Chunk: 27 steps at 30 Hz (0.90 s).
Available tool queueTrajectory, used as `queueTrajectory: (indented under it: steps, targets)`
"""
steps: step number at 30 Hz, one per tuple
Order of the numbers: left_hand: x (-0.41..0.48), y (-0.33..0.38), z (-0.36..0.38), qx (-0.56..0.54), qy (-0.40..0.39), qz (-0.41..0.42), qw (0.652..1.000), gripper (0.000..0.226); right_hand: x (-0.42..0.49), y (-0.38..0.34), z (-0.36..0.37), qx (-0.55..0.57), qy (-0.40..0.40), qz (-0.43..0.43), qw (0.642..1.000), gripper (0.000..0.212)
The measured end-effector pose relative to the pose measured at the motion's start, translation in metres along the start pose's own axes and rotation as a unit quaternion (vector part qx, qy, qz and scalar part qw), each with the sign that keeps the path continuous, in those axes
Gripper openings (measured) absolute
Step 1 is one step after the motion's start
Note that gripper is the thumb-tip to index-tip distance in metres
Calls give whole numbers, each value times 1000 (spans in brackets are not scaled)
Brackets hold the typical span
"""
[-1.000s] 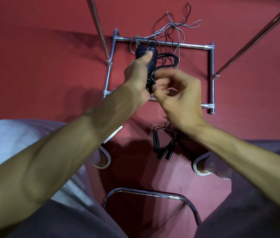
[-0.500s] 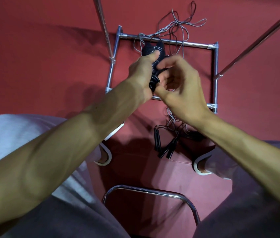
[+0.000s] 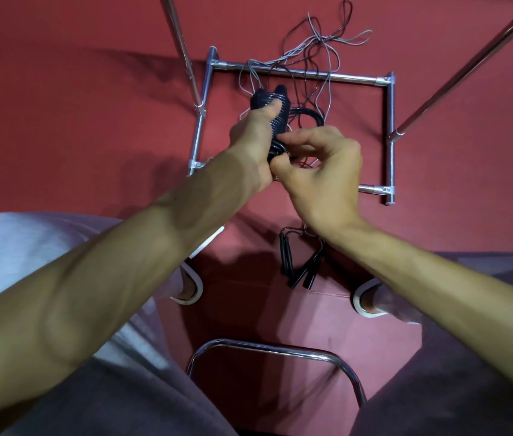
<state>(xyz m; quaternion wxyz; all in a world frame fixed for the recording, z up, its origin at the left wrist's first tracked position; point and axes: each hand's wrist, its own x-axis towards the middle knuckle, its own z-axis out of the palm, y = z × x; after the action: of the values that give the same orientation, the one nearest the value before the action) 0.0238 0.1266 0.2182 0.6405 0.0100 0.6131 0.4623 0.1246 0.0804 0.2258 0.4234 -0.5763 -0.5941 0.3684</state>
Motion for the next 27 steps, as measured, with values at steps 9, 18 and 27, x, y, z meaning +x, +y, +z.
queueTrajectory:
  steps: [9,18,27]
  targets:
    - [-14,20,-5,20,-42,-75,996,27,5,4,-12,-5,-65,-84,994,20]
    - [-27,34,-13,29,-66,-97,993,23,22,5,-27,-49,-184,-212,959,32]
    - [-26,35,-11,25,-77,-99,992,17,22,15,-29,-88,-146,-290,942,14]
